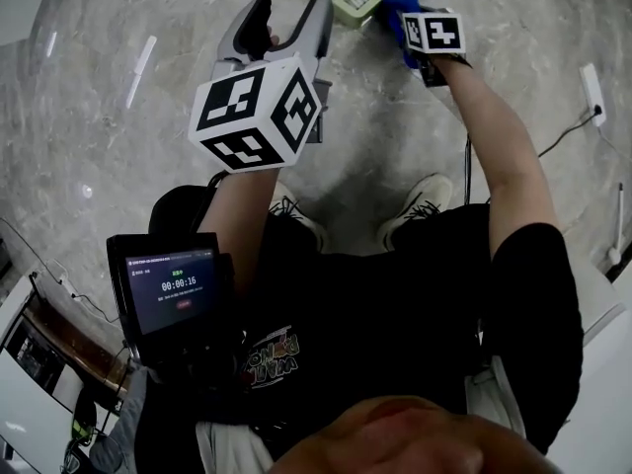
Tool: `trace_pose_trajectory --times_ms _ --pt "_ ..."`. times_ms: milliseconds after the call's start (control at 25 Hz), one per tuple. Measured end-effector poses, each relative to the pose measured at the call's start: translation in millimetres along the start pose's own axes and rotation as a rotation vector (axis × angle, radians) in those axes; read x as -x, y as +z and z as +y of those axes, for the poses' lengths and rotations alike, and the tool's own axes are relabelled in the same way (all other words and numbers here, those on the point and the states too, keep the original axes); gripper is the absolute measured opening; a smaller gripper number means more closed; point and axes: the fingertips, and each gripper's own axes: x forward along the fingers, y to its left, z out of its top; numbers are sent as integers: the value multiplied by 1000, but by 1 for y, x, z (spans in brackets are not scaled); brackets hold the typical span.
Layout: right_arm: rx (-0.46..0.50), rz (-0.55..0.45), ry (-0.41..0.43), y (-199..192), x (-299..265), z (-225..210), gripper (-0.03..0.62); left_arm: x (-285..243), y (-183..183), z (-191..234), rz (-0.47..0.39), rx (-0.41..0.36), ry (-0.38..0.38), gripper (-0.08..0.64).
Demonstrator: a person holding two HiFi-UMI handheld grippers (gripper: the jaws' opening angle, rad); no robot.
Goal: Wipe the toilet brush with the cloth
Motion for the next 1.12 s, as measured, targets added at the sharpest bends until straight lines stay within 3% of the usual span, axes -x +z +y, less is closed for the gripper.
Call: trace_pose_trajectory --times_ms 80,240,600,840,1120 --pt "46 47 57 -15 -8 26 117 1 -2 4 1 -12 14 287" --pt "96 114 165 -41 -15 69 117 0 -5 8 7 40 19 287" --pt "91 81 349 -30 -14 140 117 1 -3 5 6 36 19 286" --pt "69 42 299 -13 -23 128 117 2 -1 6 8 32 27 287" --pt "8 -5 157 -2 -17 64 117 3 0 4 5 -33 31 287"
